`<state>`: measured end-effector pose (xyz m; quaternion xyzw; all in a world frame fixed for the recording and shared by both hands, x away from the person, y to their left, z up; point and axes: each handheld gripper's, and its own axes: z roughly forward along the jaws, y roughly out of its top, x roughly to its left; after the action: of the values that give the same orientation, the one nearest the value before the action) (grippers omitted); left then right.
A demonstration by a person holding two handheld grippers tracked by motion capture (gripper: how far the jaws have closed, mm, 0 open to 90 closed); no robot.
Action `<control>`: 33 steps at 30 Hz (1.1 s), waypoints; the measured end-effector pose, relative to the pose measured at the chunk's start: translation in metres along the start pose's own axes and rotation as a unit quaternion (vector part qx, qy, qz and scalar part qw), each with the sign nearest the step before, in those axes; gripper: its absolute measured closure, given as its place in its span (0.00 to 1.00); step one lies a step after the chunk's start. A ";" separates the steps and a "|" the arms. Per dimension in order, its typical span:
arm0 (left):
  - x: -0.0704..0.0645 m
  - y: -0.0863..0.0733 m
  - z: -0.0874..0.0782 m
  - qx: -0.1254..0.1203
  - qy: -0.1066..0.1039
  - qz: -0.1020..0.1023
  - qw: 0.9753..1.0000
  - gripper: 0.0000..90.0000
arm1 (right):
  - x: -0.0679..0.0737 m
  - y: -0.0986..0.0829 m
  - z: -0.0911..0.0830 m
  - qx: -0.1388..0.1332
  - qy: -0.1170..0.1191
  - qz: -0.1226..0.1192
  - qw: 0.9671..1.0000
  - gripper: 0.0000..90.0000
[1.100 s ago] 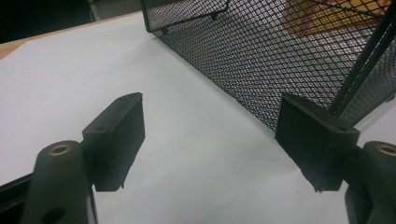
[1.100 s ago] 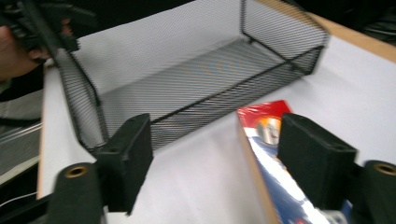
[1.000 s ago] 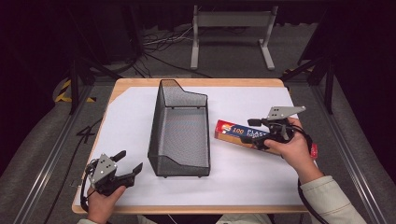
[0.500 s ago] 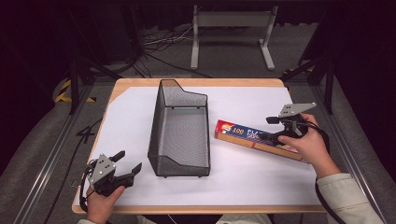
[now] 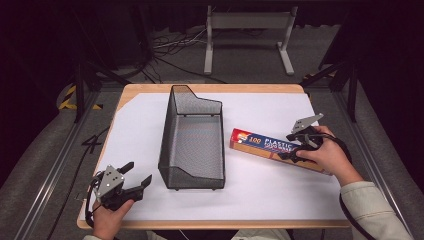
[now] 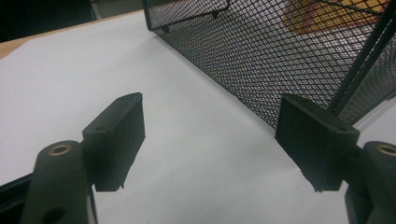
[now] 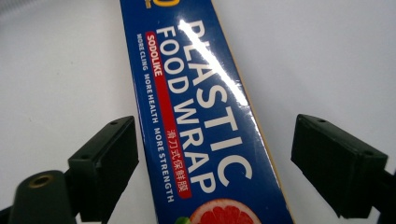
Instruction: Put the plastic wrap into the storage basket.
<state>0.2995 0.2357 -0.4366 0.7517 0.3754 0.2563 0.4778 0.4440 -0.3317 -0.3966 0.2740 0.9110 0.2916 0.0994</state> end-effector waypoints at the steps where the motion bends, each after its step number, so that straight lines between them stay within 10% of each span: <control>1: 0.000 0.000 0.000 0.000 0.000 0.001 1.000 0.28 | 0.001 0.000 0.002 0.005 0.005 -0.005 1.000 0.22; 20: 0.000 0.000 -0.001 0.000 -0.001 0.001 1.000 0.27 | 0.005 0.014 0.027 0.090 0.011 -0.083 0.992 0.36; 33: 0.000 0.000 -0.001 -0.003 0.000 -0.001 1.000 0.27 | 0.009 0.017 0.022 0.096 0.021 -0.080 0.992 0.44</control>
<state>0.2990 0.2365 -0.4367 0.7500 0.3754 0.2571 0.4801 0.4517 -0.3048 -0.4051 0.2020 0.9558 0.1994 0.0761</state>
